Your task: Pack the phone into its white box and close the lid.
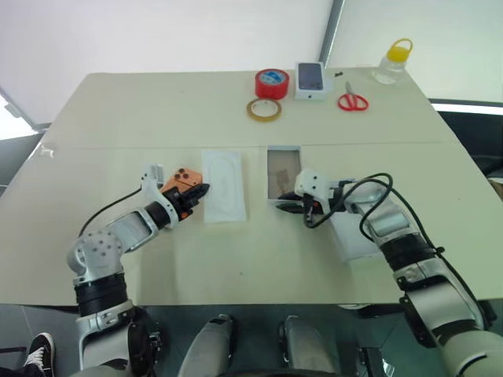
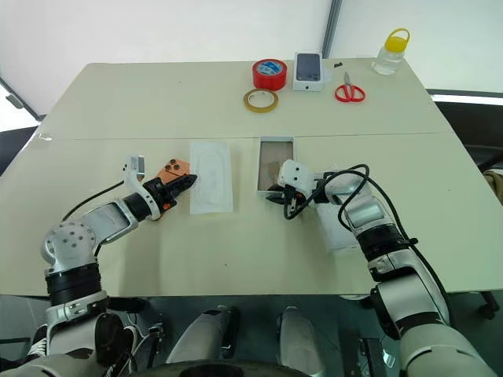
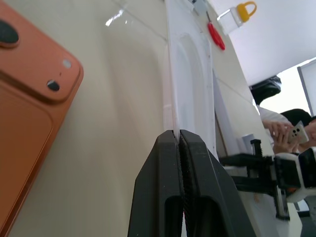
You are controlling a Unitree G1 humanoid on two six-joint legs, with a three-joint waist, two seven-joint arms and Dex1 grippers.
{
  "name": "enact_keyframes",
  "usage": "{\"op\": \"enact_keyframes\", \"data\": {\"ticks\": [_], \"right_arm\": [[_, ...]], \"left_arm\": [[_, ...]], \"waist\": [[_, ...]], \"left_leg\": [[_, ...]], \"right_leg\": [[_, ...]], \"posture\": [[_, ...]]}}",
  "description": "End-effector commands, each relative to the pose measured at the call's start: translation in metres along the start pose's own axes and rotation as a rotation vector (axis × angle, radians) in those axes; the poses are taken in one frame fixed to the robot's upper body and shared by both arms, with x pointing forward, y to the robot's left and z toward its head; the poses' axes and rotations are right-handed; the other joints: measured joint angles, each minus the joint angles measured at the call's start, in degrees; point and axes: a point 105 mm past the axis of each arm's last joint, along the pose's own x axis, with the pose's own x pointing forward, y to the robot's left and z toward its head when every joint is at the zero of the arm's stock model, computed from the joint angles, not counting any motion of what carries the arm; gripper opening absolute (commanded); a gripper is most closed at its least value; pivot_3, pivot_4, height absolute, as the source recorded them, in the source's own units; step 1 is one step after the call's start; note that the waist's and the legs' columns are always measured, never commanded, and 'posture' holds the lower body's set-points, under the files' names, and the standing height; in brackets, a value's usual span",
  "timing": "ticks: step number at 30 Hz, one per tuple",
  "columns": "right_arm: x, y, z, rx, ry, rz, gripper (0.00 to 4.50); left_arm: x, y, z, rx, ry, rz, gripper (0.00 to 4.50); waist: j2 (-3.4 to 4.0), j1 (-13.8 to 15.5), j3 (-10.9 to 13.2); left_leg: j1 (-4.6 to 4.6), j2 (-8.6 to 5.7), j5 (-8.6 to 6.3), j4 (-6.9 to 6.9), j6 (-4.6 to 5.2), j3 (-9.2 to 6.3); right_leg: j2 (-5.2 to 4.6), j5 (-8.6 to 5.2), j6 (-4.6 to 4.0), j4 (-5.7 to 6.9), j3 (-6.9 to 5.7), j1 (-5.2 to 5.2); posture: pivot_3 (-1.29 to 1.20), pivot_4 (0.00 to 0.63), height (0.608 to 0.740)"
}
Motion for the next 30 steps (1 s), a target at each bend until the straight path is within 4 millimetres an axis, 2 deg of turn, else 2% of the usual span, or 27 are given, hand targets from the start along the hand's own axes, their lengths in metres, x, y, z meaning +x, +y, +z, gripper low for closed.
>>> {"op": "enact_keyframes", "data": {"ticks": [1, 5, 10, 14, 17, 20, 24, 26, 30], "right_arm": [[0.001, 0.006, 0.020, -0.016, -0.066, 0.049, 0.06], [0.002, 0.025, 0.039, -0.012, -0.129, 0.105, 0.06], [0.006, 0.047, 0.051, -0.042, -0.155, 0.125, 0.06], [0.016, 0.069, 0.055, -0.063, -0.183, 0.135, 0.06], [0.020, 0.077, 0.054, -0.020, -0.188, 0.145, 0.06], [0.019, 0.074, 0.059, 0.013, -0.217, 0.143, 0.97], [0.008, 0.066, 0.062, -0.003, -0.214, 0.100, 2.95], [0.000, 0.062, 0.059, -0.025, -0.203, 0.084, 2.95], [-0.036, 0.049, 0.038, -0.019, -0.113, 0.045, 2.95]], "left_arm": [[-0.003, -0.020, 0.019, 0.050, -0.074, -0.058, 0.00], [-0.004, -0.030, 0.028, -0.006, -0.105, -0.113, 0.00], [-0.005, -0.040, 0.041, -0.079, -0.146, -0.167, 0.00], [-0.001, -0.043, 0.035, -0.080, -0.121, -0.166, 0.00], [0.003, -0.045, 0.026, -0.093, -0.100, -0.164, 0.00], [0.006, -0.045, 0.013, -0.092, -0.071, -0.153, 0.00], [0.007, -0.043, 0.002, -0.108, -0.047, -0.146, 0.00], [0.007, -0.042, -0.002, -0.101, -0.028, -0.135, 0.00], [0.006, -0.047, -0.017, -0.120, 0.021, -0.179, 0.00]], "waist": [[0.00, 0.0, 0.0], [-0.01, 0.1, 0.0], [-0.02, 0.1, 0.0], [-0.02, 0.1, 0.0], [-0.02, 0.1, 0.0], [-0.02, 0.2, 0.0], [-0.03, 0.2, 0.0], [-0.03, 0.2, 0.0], [-0.04, 0.4, 0.0]], "left_leg": [[0.00, 0.00, 0.00, 0.00, 0.00, 0.00], [-0.01, 0.01, 0.00, -0.01, 0.00, -0.02], [-0.01, 0.00, 0.00, 0.02, 0.00, -0.04], [-0.01, 0.00, 0.00, 0.01, -0.01, -0.04], [-0.01, 0.00, 0.00, 0.01, -0.01, -0.04], [-0.01, -0.02, 0.01, 0.03, -0.01, -0.03], [-0.01, -0.01, 0.01, 0.00, -0.01, -0.04], [-0.01, -0.01, 0.00, 0.01, -0.01, -0.03], [-0.01, -0.04, 0.00, 0.01, 0.00, -0.02]], "right_leg": [[0.00, 0.00, 0.00, 0.00, 0.00, 0.00], [0.00, 0.00, 0.00, 0.00, 0.00, -0.02], [0.00, 0.00, 0.01, 0.00, -0.01, -0.01], [0.00, 0.00, 0.01, 0.01, 0.00, -0.02], [0.00, 0.00, 0.01, 0.01, 0.00, -0.02], [0.00, 0.00, 0.01, 0.01, 0.00, 0.00], [0.00, 0.00, 0.01, 0.01, 0.00, -0.02], [-0.01, 0.00, 0.01, 0.01, 0.00, -0.01], [-0.03, 0.00, 0.01, -0.03, 0.00, 0.02]], "posture": [[0.00, 0.150, 0.740], [0.00, 0.150, 0.740], [0.00, 0.150, 0.740], [0.00, 0.150, 0.740], [0.00, 0.150, 0.740], [0.00, 0.150, 0.740], [0.00, 0.150, 0.740], [0.00, 0.150, 0.740], [0.00, 0.150, 0.740]]}}
